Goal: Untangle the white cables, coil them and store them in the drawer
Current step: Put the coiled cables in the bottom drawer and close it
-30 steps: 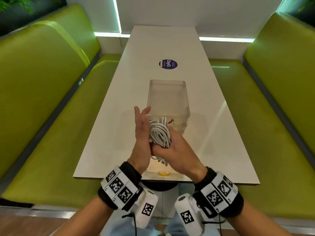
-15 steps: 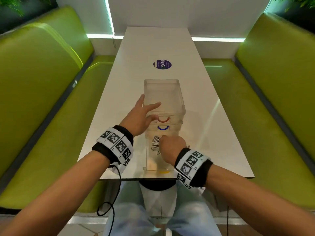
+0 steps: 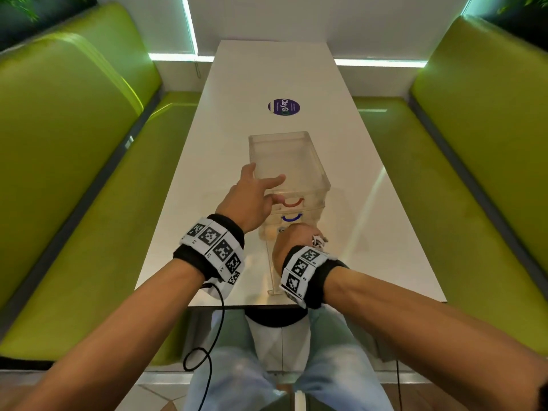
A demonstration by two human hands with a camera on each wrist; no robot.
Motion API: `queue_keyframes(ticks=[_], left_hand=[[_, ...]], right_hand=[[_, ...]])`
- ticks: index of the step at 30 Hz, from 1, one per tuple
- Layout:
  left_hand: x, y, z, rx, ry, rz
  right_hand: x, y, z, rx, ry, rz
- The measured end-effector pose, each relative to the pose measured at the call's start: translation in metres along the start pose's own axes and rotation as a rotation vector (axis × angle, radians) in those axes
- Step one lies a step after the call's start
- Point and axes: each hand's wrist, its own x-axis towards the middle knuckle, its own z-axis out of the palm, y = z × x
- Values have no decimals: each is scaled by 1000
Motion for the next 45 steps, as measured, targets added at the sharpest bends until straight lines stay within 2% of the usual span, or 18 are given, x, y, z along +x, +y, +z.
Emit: queue_keyframes(ticks=[2,5,9,11,12,14,18,20,22,25,29,36,40,43,45], left_hand=[[1,-1,3,9,7,-6],[2,-2,5,1,19,-28],[3,-3,4,23,5,-27],[5,-5,4,37,10,-29],[5,-7,4,40,10,-40],[6,-8,5,47,16,-55],[6,-8,6,78,24,-45],[7,-9,7,76,27,-46],[7,-9,7,73,34,-43],[6,-8,4,45,24,-36],[6,-5,1,46,17,-33],[7,-5,-2,64,8,-41],[6,-5,-2,66,-1,-52],[5,-5,-2,52,7,-49],[5,-3,-2,28,8,-48]], right_hand=[[4,9,2,236,22,-49],[10,13,7,400,8,-54],[5,-2,16,642,98,135],[5,-5,24,809,206,213],[2,-3,24,881,221,198],[-4,7,28,949,239,76],[-28,23,47,688,355,-237],[-45,25,58,546,368,-391],[-54,29,69,429,347,-483],[-56,31,76,333,357,-468],[-41,25,72,328,411,-446],[-11,36,61,432,336,-507],[-22,32,69,450,538,-547],[-36,26,85,405,576,-579],[-36,24,90,349,621,-549]])
